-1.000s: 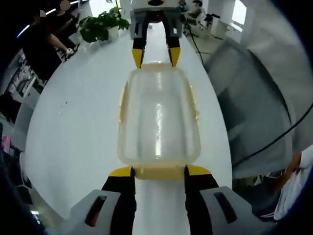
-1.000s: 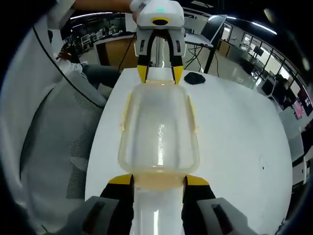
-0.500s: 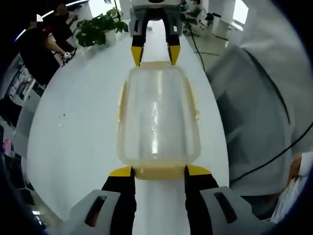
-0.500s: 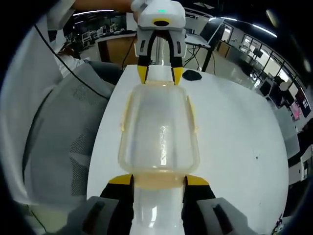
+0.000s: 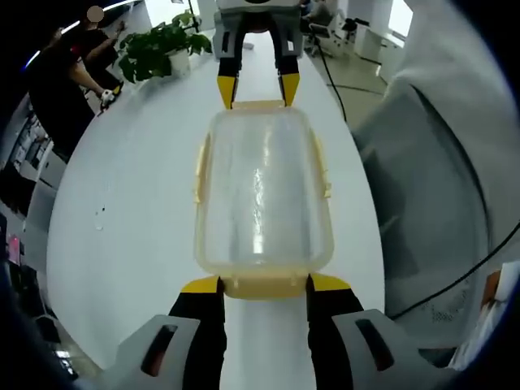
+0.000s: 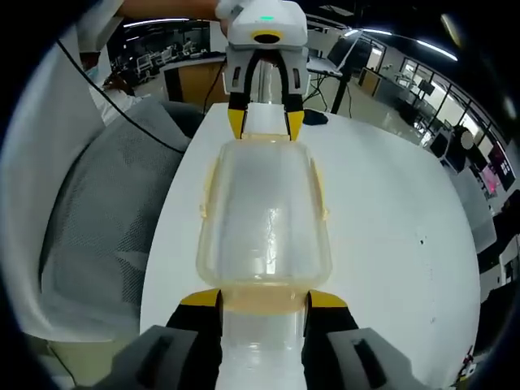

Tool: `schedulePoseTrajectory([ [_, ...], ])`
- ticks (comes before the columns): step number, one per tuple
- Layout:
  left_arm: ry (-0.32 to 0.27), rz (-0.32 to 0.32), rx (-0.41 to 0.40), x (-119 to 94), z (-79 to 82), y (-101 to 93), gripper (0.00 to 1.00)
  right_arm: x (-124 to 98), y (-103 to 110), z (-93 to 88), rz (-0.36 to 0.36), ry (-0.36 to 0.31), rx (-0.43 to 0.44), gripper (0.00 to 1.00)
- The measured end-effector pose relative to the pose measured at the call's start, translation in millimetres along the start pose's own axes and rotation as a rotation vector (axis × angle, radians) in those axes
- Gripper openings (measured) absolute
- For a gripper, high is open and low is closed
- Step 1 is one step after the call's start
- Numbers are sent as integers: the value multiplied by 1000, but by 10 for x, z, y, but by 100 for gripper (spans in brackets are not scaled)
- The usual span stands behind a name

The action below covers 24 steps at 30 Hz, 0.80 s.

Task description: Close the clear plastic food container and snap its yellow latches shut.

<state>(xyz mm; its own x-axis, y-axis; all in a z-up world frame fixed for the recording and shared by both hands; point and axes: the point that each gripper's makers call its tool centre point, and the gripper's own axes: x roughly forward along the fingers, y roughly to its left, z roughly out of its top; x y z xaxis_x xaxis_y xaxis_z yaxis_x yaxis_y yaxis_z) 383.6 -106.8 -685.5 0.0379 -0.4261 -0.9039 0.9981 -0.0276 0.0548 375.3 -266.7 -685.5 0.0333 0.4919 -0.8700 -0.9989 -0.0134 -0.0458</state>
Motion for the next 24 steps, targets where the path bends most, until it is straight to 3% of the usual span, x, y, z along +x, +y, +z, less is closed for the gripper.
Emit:
schedulePoseTrajectory([
  [24,1,-4,7,545,546,97,36,-186,-55,-729,10,14,19,36],
])
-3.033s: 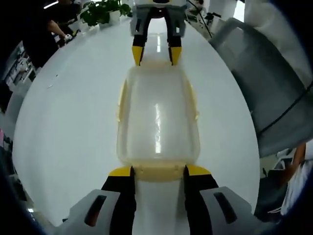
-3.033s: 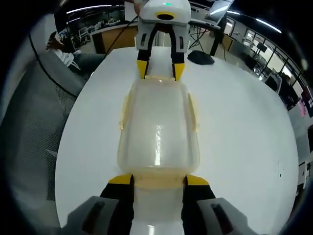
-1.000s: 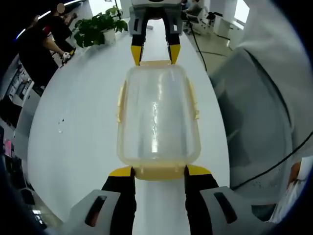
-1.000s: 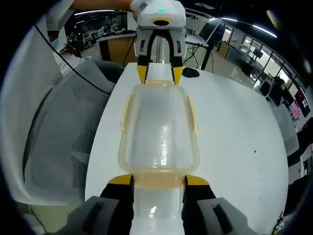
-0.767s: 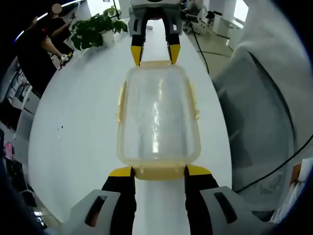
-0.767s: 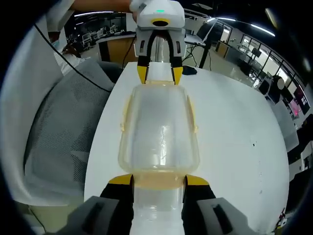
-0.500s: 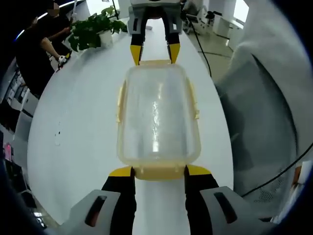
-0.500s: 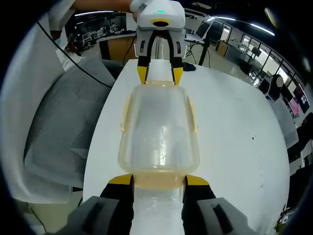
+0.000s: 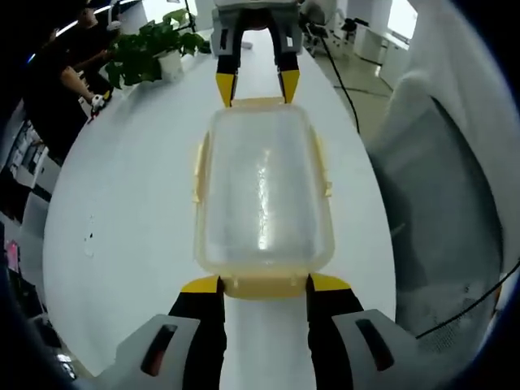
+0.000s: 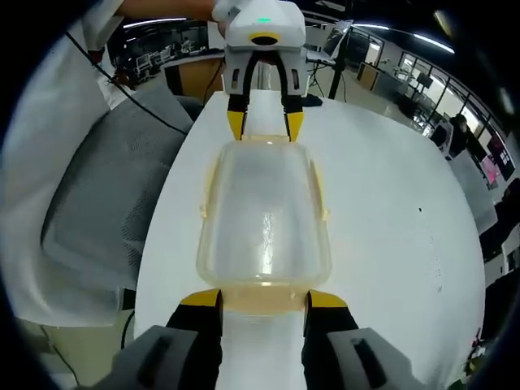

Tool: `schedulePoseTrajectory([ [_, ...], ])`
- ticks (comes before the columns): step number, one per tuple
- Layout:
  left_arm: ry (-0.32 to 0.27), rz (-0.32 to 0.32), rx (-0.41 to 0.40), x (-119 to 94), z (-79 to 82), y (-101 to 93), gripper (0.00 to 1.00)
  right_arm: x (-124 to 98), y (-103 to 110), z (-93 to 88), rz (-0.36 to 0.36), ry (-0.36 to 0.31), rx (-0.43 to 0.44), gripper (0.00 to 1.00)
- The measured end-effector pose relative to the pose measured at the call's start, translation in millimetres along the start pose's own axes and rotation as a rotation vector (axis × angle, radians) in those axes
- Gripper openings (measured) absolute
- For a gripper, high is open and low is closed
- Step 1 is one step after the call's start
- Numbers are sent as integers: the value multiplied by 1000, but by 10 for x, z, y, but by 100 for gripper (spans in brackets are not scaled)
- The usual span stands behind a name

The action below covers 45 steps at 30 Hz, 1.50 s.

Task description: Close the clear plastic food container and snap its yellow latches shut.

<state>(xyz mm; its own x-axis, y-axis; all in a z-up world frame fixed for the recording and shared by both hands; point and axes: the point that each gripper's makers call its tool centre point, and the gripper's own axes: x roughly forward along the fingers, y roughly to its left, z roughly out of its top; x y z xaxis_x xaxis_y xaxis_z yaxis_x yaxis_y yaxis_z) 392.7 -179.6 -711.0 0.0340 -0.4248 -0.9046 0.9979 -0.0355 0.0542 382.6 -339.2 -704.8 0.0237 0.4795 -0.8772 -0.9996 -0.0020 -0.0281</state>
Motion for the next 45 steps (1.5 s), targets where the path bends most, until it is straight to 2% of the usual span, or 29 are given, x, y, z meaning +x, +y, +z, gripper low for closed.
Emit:
schedulePoseTrajectory([
  [6,-5,-7,-15,116,68,-2,36,41,-23,-143,-1,14,-12,36],
  [18,13,-21,-10,295,95,14,36,110,-25,-310,9,32,-7,36],
  [35,27,-34,-13,346,59,10,36,251,-26,-378,17,54,-10,36],
  [39,24,-33,-17,349,52,18,36,233,-34,-364,16,41,-5,36],
  [45,25,-31,-17,354,51,17,37,235,-26,-368,17,55,-1,37],
])
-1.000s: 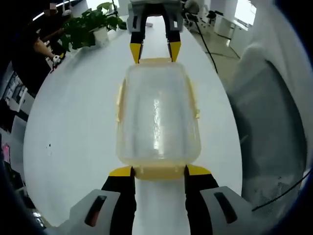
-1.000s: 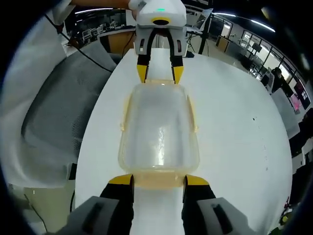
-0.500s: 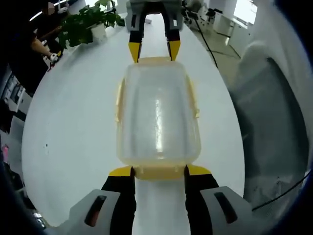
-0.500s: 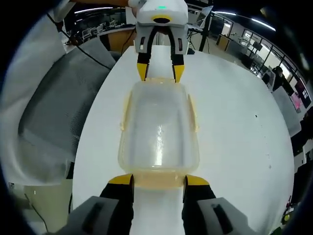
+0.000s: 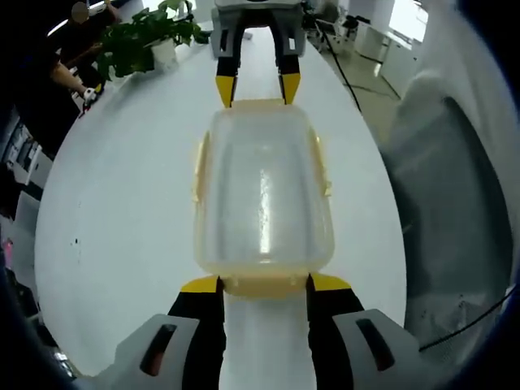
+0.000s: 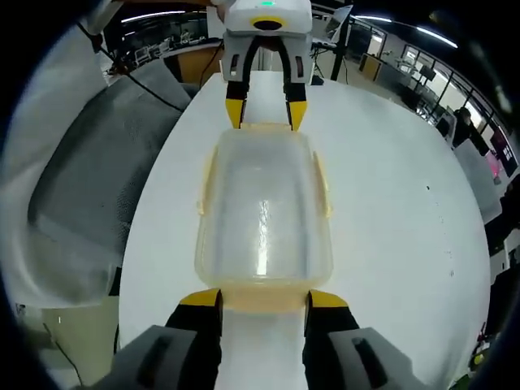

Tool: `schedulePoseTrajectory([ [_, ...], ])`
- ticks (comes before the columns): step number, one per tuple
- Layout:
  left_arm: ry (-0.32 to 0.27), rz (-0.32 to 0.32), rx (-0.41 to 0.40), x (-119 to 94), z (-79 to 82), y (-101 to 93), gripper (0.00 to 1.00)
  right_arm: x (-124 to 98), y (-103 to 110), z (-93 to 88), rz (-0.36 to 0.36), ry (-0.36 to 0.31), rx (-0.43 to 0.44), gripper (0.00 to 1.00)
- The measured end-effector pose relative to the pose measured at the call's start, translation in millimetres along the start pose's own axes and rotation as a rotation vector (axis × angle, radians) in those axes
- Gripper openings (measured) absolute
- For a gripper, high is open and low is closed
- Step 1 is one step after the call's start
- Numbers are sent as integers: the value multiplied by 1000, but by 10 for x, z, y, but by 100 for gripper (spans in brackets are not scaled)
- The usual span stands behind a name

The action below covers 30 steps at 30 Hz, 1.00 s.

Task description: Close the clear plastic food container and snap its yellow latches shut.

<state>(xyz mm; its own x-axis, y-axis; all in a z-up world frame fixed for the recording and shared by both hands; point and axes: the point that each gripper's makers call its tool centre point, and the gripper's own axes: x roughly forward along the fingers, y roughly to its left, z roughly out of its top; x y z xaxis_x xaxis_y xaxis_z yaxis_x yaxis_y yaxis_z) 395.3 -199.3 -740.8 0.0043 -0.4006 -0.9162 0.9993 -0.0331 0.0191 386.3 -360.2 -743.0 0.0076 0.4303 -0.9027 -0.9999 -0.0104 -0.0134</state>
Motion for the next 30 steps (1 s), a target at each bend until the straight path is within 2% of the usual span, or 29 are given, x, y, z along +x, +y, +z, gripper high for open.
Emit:
schedulePoseTrajectory([
  [8,-14,20,-4,8,-10,-4,37,-2,2,-6,-6,12,7,38],
  [17,-16,44,-71,-5,-50,21,39,-13,19,-58,-11,50,42,42],
  [23,-50,45,-113,-81,-46,10,40,-78,1,-50,-33,41,63,43],
  [27,-86,45,-167,-111,-32,4,40,-143,-1,6,-45,14,114,43],
  [30,-109,31,-244,-139,-32,-22,38,-185,-18,53,-60,-17,198,41],
])
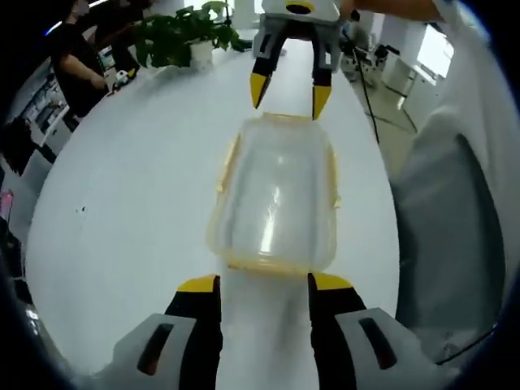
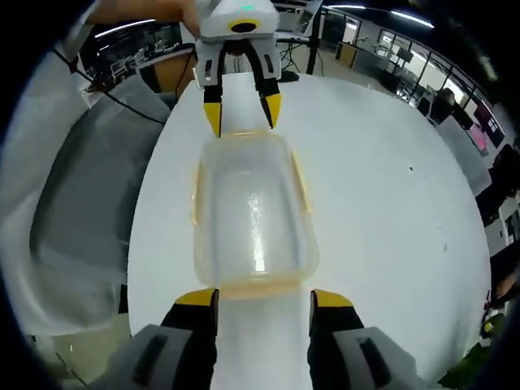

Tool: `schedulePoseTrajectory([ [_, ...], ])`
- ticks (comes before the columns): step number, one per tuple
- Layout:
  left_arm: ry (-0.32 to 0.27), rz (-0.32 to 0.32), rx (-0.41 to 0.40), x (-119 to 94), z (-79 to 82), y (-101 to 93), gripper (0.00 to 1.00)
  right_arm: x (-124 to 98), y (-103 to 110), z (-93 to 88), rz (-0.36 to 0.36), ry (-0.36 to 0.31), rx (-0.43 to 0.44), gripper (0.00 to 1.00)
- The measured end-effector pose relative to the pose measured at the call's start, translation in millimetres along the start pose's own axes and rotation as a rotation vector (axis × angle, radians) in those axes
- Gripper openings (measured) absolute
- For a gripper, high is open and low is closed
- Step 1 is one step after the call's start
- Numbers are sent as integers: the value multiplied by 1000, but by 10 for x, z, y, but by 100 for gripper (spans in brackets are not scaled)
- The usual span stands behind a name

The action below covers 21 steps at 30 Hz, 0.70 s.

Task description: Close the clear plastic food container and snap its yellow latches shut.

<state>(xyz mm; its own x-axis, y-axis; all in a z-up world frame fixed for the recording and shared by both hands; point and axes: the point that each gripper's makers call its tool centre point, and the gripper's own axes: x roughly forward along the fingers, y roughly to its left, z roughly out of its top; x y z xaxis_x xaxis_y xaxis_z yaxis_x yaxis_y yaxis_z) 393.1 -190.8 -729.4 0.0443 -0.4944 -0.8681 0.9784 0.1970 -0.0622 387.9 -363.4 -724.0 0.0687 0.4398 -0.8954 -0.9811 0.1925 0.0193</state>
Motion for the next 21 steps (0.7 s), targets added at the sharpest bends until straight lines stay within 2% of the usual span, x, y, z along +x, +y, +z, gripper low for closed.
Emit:
schedulePoseTrajectory([
  [5,-66,1,-107,-24,48,5,40,-24,3,63,-20,-36,71,41],
  [7,-70,10,-113,-32,44,12,39,-27,10,86,-25,-47,98,39],
  [9,-76,23,-168,-27,44,18,39,-30,15,120,-41,-65,158,38],
  [12,-101,29,-196,-27,88,17,39,-35,15,166,-52,-83,202,37],
  [14,-98,62,-235,-30,80,69,36,-31,5,178,-66,-82,225,37],
  [16,-93,78,-232,-25,80,88,34,-12,-3,182,-94,-70,228,38],
  [19,-139,84,-368,-10,124,92,35,-1,-24,185,-130,-66,263,38],
  [21,-150,84,-402,-2,140,68,34,12,-26,214,-145,-86,333,37],
])
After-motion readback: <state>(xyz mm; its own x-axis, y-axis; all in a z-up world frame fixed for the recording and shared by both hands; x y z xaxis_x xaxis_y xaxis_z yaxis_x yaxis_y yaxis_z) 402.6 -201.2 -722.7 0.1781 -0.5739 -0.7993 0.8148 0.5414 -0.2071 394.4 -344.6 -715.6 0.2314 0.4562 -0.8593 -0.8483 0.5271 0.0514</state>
